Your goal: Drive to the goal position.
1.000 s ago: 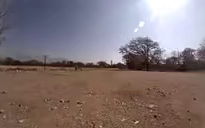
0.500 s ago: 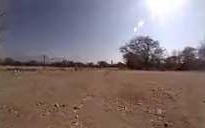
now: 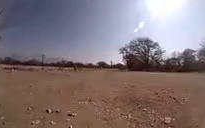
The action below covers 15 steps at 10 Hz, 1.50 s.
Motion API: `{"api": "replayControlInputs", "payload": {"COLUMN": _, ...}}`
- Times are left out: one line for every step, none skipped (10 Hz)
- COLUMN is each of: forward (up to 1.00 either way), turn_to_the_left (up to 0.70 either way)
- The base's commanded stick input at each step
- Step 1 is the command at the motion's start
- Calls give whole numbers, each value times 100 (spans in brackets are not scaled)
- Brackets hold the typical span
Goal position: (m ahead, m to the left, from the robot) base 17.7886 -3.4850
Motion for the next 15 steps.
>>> {"api": "replayControlInputs", "payload": {"forward": 50, "turn_to_the_left": 0}}
{"api": "replayControlInputs", "payload": {"forward": 50, "turn_to_the_left": 0}}
{"api": "replayControlInputs", "payload": {"forward": 50, "turn_to_the_left": 0}}
{"api": "replayControlInputs", "payload": {"forward": 50, "turn_to_the_left": 0}}
{"api": "replayControlInputs", "payload": {"forward": 50, "turn_to_the_left": 0}}
{"api": "replayControlInputs", "payload": {"forward": 50, "turn_to_the_left": 0}}
{"api": "replayControlInputs", "payload": {"forward": 50, "turn_to_the_left": 0}}
{"api": "replayControlInputs", "payload": {"forward": 50, "turn_to_the_left": 0}}
{"api": "replayControlInputs", "payload": {"forward": 50, "turn_to_the_left": 0}}
{"api": "replayControlInputs", "payload": {"forward": 50, "turn_to_the_left": 0}}
{"api": "replayControlInputs", "payload": {"forward": 50, "turn_to_the_left": 0}}
{"api": "replayControlInputs", "payload": {"forward": 50, "turn_to_the_left": 0}}
{"api": "replayControlInputs", "payload": {"forward": 50, "turn_to_the_left": 0}}
{"api": "replayControlInputs", "payload": {"forward": 50, "turn_to_the_left": 0}}
{"api": "replayControlInputs", "payload": {"forward": 50, "turn_to_the_left": 0}}
